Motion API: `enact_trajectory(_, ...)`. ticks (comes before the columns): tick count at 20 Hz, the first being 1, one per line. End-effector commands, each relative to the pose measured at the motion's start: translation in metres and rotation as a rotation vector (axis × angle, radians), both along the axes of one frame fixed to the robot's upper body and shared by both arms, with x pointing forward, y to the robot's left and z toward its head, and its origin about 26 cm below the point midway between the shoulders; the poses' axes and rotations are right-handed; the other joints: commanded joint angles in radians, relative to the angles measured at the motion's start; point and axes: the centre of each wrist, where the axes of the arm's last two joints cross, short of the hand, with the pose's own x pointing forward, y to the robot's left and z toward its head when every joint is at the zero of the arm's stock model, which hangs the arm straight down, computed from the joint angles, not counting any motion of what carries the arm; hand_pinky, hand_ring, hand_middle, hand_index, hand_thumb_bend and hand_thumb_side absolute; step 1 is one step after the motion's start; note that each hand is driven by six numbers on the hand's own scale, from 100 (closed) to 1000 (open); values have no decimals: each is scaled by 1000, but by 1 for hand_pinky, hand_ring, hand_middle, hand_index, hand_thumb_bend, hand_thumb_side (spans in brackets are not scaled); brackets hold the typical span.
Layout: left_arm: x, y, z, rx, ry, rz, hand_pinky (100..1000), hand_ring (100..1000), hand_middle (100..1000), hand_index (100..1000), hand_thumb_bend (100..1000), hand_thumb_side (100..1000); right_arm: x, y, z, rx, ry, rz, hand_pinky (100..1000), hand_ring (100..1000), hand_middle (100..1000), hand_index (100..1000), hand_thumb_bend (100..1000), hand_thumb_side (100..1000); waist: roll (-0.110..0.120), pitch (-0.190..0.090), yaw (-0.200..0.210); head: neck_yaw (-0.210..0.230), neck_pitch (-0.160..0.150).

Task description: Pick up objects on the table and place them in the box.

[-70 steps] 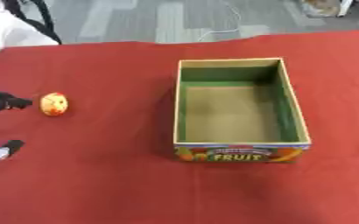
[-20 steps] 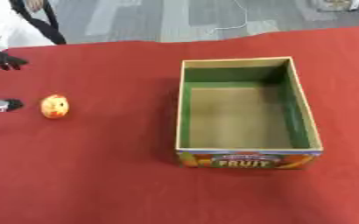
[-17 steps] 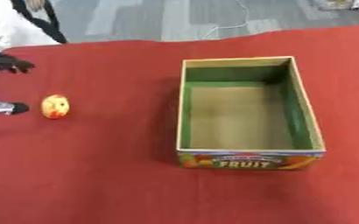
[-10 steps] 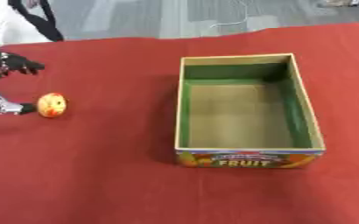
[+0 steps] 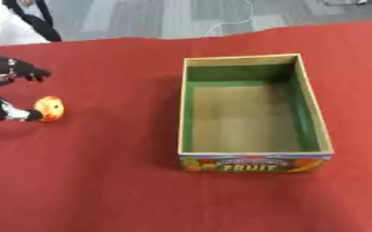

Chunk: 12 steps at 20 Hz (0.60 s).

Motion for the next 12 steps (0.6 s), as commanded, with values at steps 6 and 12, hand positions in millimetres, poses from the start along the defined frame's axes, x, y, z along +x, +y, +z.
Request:
enact_trajectory(6, -2, 14, 11, 65, -18, 94, 638, 807, 799, 1000, 494, 770, -4, 0, 11, -15, -43, 11, 853, 865, 618, 822, 100, 1000, 3, -10, -3, 11, -15)
enact_trajectory(12, 1, 16, 2, 89, -19, 118, 638, 807, 797, 1000, 496, 782, -4, 0, 12, -19, -47, 12, 854, 867, 618, 822, 100, 1000, 8, 0, -9, 16, -24)
